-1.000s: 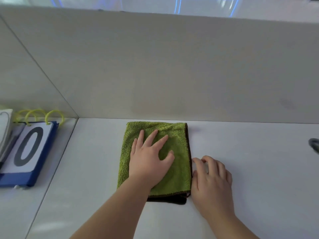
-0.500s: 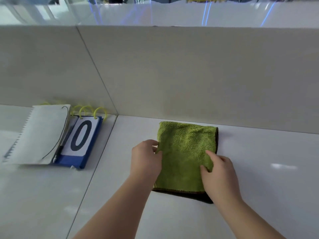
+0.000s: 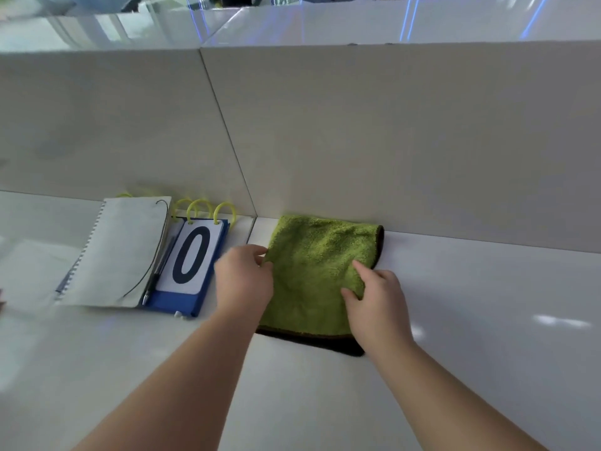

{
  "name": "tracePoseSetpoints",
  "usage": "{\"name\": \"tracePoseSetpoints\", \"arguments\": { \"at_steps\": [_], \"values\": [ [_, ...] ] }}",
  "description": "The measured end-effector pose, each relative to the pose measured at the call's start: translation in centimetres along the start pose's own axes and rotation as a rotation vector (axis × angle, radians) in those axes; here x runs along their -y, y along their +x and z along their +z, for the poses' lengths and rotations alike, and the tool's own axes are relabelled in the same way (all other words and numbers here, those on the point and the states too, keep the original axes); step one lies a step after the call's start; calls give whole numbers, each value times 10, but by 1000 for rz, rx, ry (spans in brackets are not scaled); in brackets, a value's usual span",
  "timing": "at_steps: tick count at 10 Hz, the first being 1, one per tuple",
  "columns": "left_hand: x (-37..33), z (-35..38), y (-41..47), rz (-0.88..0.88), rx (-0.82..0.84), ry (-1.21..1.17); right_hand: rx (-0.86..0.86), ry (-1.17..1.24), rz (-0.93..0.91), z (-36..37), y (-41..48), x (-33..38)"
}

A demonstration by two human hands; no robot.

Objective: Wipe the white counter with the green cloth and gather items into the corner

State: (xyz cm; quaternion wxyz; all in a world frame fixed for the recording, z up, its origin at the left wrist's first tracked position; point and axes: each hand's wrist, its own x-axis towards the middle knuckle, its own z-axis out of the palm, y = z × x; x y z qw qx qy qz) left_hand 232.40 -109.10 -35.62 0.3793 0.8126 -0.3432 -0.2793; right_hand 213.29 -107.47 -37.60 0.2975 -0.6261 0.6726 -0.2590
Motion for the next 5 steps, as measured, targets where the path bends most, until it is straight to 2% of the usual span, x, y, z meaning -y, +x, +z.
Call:
{"name": "tracePoseSetpoints", "arguments": {
  "at_steps": [1,2,4,5],
  "values": [
    [11,-15,22,-100,-40,-111,60,-1,-60,16,4,12],
    [20,-22,29,-162,-69,-110,98,-16,-79,25,6,20],
    [18,-19,32,-3,36,229,158,-137,-73,18,8,23],
    [4,-28,25,182,109,482,153,-175,-55,9,8,33]
  ]
}}
